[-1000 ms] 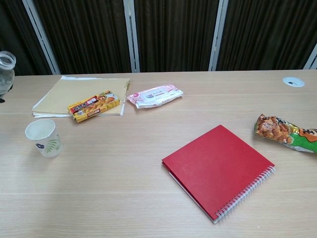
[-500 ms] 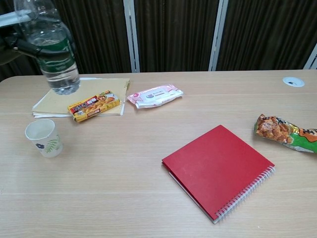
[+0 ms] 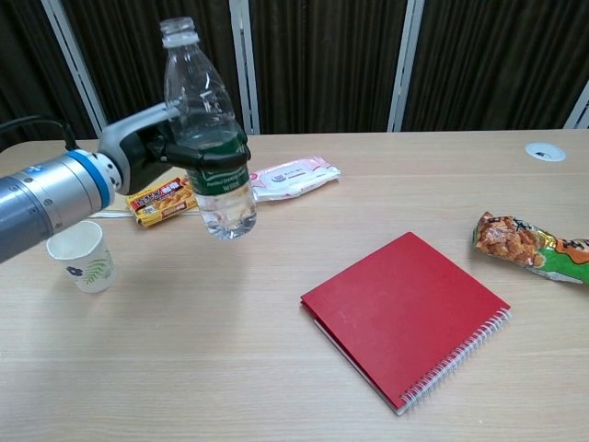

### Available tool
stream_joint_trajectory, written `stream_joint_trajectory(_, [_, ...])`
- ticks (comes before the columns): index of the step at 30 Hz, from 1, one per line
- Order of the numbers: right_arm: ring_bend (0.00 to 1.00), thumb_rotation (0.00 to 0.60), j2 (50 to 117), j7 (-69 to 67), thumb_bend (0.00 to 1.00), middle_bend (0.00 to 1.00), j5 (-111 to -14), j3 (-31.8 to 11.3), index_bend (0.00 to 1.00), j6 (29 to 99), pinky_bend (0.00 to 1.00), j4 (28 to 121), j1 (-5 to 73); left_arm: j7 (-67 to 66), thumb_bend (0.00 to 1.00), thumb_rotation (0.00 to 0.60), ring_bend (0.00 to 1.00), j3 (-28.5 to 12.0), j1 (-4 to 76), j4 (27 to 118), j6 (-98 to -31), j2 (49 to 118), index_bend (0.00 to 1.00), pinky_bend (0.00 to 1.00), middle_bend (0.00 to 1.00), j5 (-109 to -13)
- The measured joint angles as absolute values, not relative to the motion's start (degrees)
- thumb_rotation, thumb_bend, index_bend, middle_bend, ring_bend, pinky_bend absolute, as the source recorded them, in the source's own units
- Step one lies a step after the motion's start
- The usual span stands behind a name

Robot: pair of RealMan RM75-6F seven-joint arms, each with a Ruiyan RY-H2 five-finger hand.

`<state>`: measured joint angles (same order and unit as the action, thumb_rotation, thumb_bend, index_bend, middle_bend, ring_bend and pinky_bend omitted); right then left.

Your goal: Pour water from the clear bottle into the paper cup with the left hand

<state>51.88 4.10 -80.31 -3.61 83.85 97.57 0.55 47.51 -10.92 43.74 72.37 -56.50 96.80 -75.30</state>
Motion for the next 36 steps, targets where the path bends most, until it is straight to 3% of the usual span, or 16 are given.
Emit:
stream_joint_trajectory(17, [0.00, 0.600, 51.9, 3.1, 0.00, 0.00, -79.9, -3.5, 0.00, 82.2, 0.00, 96.7, 1.1, 49.3, 0.45, 0.600, 0.37, -8.0, 42.7, 55.6, -55.3, 108.4, 0.57, 0.40, 0.45, -78.1])
stream_joint_trajectory(24, [0.00, 0.600, 52.1, 3.5, 0.00, 0.00, -79.6, -3.5, 0.00, 81.9, 0.00, 96.7, 1.2, 51.3, 0.38, 0.600, 0.36, -7.4, 42.5, 52.3, -54.8, 110.0, 0.55, 0.39, 0.44, -80.0])
stream_joint_trajectory(29, [0.00, 0.600, 52.1, 3.3, 0.00, 0.00, -79.6, -3.4, 0.00, 81.9, 0.00, 96.7, 1.2, 51.5, 0.04, 0.600, 0.26, -6.8, 42.1, 51.9, -55.0, 110.0, 0.36, 0.26, 0.32, -81.2])
stream_joint_trajectory(36, [0.00, 0.600, 51.9, 3.0, 0.00, 0.00, -79.9, -3.4, 0.00, 82.3, 0.00, 96.8, 1.1, 50.7, 0.00, 0.600, 0.14, -5.8, 41.3, 52.3, -56.7, 109.3, 0.17, 0.12, 0.19, -82.9])
